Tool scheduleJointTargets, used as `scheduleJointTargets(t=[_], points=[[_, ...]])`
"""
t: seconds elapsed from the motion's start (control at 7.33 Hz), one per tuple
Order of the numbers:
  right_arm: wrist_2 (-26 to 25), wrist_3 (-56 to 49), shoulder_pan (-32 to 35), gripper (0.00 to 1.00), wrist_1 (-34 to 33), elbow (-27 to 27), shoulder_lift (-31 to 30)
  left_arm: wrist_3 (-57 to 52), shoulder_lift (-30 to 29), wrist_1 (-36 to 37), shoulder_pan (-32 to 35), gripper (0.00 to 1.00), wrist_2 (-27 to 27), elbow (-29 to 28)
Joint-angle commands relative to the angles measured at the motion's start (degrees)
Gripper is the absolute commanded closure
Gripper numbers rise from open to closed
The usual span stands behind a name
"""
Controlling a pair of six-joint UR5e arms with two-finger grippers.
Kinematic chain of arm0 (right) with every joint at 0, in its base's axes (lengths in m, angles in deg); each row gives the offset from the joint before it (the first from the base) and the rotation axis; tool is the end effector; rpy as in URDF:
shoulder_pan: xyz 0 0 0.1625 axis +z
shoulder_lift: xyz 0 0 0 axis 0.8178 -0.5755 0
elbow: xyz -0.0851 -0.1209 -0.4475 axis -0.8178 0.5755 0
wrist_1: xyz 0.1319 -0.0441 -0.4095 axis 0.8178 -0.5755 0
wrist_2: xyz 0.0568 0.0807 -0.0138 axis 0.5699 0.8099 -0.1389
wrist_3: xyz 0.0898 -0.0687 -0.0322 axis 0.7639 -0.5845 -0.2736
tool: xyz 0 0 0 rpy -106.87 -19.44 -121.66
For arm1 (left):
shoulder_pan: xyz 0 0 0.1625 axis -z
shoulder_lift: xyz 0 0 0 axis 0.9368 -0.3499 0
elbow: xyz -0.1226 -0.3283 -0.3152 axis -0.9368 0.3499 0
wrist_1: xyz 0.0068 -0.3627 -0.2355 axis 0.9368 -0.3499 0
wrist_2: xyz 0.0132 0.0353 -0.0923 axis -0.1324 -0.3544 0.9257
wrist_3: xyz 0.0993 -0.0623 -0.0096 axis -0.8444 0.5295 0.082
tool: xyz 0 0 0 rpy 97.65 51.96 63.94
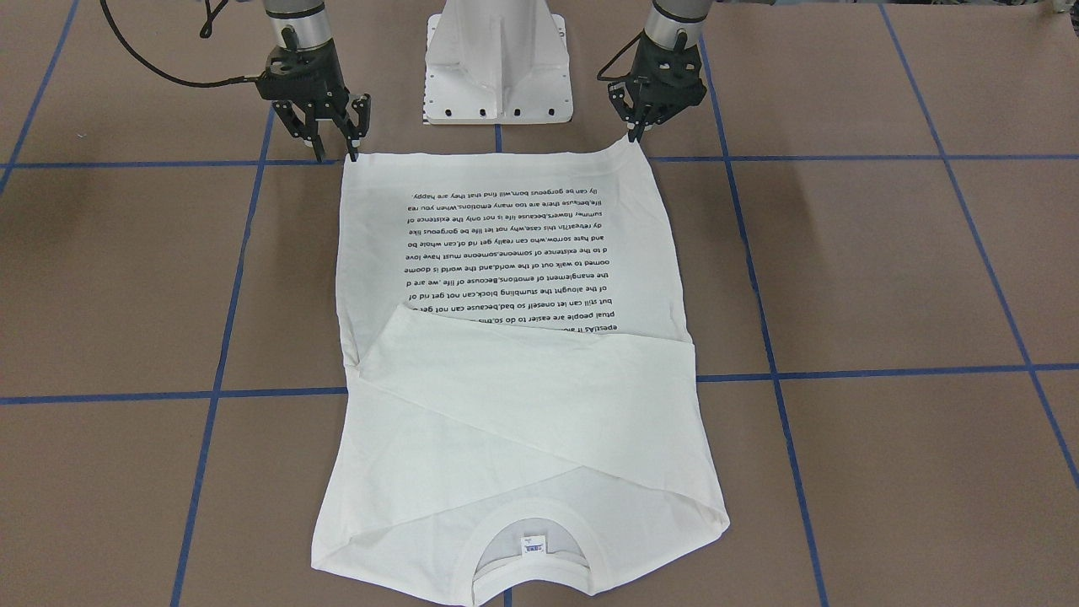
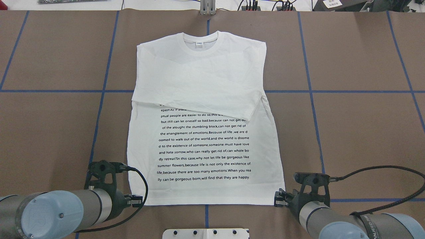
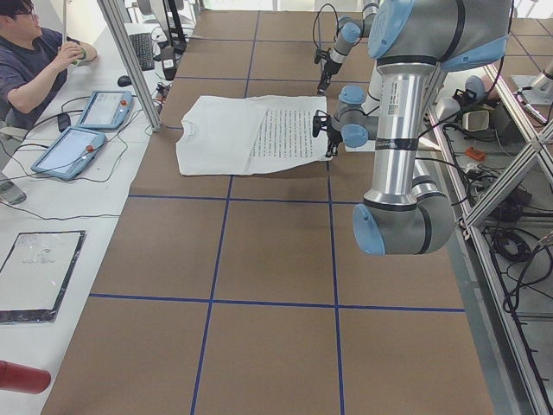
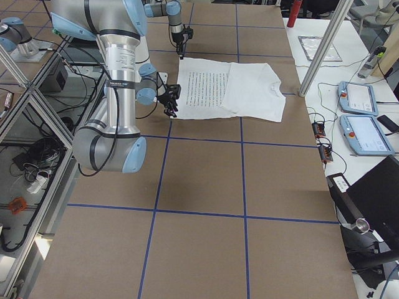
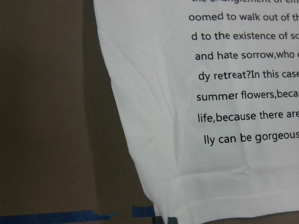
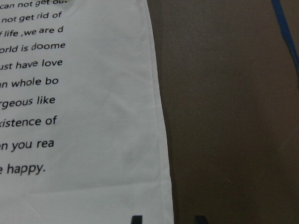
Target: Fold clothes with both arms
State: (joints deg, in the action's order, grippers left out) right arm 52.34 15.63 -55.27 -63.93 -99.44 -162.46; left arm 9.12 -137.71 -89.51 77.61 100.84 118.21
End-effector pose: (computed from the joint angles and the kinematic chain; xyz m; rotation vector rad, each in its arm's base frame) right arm -0.4897 -0.1731 0.4191 0.3299 -0.7899 0.2021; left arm 0.4871 -0.2074 0.3521 0.1483 0.9170 -0.0326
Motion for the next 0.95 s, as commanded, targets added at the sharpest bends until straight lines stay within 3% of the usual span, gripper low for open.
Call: scheduleJointTargets(t=[0.0,0.41,0.82], points=[[-1.6,0.4,-1.7,0.54,0.0,0.9,0.2,0.3,0.0,0.0,0.0,1.0,-0.1,0.4],[-1.8,0.4,-1.8,0.54,0.0,2.6,0.4,0.5,0.0,0.0,0.0,1.0,-0.1,1.0],[-2.1,0.4,-2.1,0.69,-0.1,2.6,0.5,0.5,0.1,0.0,-0.1,1.0,-0.1,1.0]])
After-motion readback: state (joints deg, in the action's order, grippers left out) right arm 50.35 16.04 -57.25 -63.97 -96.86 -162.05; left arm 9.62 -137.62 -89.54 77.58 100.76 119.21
